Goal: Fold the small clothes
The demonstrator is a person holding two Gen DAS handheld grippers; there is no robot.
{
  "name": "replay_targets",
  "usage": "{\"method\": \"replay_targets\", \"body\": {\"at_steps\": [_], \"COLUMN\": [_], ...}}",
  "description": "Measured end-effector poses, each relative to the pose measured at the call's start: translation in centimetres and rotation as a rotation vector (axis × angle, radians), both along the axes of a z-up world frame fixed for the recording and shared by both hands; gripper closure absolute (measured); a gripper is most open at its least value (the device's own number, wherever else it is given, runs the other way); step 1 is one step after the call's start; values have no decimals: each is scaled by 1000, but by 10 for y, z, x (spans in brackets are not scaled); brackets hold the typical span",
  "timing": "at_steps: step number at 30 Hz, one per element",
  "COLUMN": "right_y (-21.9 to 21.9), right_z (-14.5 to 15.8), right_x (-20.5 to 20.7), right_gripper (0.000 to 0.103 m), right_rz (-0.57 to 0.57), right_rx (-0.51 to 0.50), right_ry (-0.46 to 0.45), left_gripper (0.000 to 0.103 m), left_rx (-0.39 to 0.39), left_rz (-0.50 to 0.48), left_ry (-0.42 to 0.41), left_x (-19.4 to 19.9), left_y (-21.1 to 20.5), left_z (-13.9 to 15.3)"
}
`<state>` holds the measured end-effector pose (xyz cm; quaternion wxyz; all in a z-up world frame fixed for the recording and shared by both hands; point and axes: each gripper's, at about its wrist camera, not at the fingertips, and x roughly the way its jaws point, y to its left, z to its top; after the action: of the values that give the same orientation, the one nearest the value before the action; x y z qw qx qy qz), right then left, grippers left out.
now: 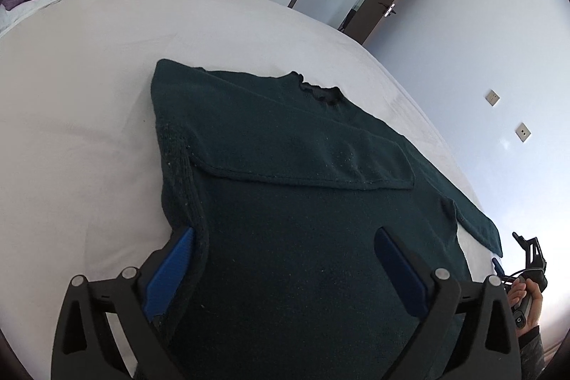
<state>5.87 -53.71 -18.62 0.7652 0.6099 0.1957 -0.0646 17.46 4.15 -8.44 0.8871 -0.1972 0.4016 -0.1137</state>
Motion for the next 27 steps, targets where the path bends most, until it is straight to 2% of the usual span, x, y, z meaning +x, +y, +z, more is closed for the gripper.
{"method": "replay_targets", "body": {"at_steps": [3,9,12,14,15,16,18,20,24,27], "right_y": [-25,-55,-62,-66,-56,-58,-59,-55,-47,-48], "right_z": [-3,3,6,4,-9,-13,-19,-17,-4,0], "right_x": [-5,20,28,30,24,18,1,-13,-34,-24], "right_gripper": [26,28,41,58,67,70,70,68,68,67], "right_rz": [-57,-128,-167,-195,-212,-240,-302,-352,-405,-366], "right_rx": [37,40,18,18,29,60,131,155,112,89], "right_ry": [-4,10,24,35,43,44,18,27,93,150], "left_gripper": [2,2,2,2,2,2,2,2,2,2], "left_rx": [-10,-32,-46,-59,-63,-67,-78,-82,-85,-86], "left_rz": [10,31,39,41,44,46,50,48,38,34], "left_ry": [21,24,18,14,15,18,23,27,27,34], "left_x": [3,4,6,8,8,8,7,6,3,5], "left_y": [-7,-7,-4,0,2,5,10,12,11,5], "left_z": [-3,3,10,11,12,11,9,7,5,2]}}
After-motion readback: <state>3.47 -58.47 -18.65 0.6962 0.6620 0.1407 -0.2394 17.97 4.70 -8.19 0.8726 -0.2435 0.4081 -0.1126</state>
